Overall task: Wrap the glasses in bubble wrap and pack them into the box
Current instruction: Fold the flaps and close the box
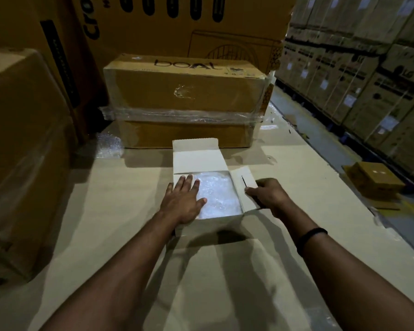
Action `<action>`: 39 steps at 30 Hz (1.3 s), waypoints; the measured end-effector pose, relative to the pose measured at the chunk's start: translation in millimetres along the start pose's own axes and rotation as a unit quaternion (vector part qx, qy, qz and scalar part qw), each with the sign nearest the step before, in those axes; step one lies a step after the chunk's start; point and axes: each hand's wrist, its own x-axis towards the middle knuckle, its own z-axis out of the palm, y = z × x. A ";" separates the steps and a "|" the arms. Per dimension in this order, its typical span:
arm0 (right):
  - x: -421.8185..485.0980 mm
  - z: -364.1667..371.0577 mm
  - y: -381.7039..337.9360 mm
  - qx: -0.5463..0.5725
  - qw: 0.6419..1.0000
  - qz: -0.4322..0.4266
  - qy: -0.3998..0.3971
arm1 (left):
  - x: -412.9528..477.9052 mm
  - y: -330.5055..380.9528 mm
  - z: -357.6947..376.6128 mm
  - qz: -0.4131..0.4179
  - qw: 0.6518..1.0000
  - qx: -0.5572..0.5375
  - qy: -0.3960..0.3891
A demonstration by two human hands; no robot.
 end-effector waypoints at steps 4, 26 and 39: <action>-8.2 16.5 -26.9 -0.162 0.980 -0.092 0.074 | 0.9 -1.2 1.9 0.003 1.000 -0.005 0.005; -28.1 83.7 -8.7 -0.489 0.836 -0.223 -0.108 | -11.6 -7.5 10.7 -0.018 0.986 -0.130 0.105; 33.3 65.6 -22.4 -0.450 0.830 -0.326 -0.055 | -18.2 -8.6 7.3 -0.004 0.996 -0.081 0.047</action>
